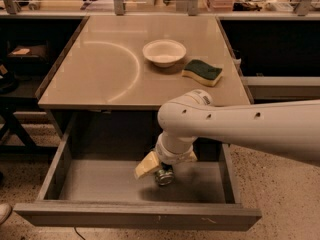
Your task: Place green can into top drawer
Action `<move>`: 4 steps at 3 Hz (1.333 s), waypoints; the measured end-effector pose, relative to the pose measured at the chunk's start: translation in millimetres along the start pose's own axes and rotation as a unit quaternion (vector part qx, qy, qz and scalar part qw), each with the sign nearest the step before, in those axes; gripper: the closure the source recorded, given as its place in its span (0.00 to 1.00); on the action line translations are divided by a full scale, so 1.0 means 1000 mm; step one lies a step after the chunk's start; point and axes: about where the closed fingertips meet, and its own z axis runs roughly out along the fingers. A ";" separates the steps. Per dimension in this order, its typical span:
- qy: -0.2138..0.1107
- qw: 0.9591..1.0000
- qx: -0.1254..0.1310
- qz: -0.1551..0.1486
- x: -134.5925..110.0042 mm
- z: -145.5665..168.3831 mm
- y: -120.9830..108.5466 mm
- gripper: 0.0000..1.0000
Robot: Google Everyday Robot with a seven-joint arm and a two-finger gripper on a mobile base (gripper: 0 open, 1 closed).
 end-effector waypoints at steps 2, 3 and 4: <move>-0.035 0.990 0.125 0.059 0.067 -0.112 0.006 0.00; -0.049 0.983 0.151 0.089 0.084 -0.145 0.004 0.00; -0.050 0.984 0.146 0.093 0.083 -0.143 0.001 0.00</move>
Offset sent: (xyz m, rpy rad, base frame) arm -0.1199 -0.0811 0.2348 -0.3836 -0.3339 -0.3582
